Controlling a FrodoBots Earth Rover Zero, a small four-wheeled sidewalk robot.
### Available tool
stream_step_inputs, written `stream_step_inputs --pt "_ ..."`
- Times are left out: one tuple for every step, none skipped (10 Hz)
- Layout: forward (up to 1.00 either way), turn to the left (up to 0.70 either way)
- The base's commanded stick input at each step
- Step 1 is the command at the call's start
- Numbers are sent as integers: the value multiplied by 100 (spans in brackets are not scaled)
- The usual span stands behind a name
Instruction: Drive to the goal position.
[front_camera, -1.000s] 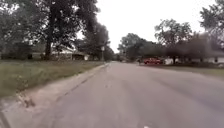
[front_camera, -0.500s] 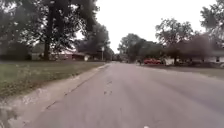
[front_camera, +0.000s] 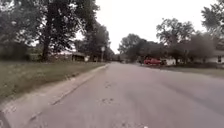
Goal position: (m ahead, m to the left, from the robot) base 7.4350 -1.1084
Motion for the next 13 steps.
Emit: stream_step_inputs --pt "70 0" --pt "70 0" --pt "70 0" --pt "70 0" --pt "70 0" --pt "70 0" --pt "70 0" --pt "70 0" --pt "70 0" --pt "70 0" --pt "70 0" --pt "70 0" --pt "70 0"
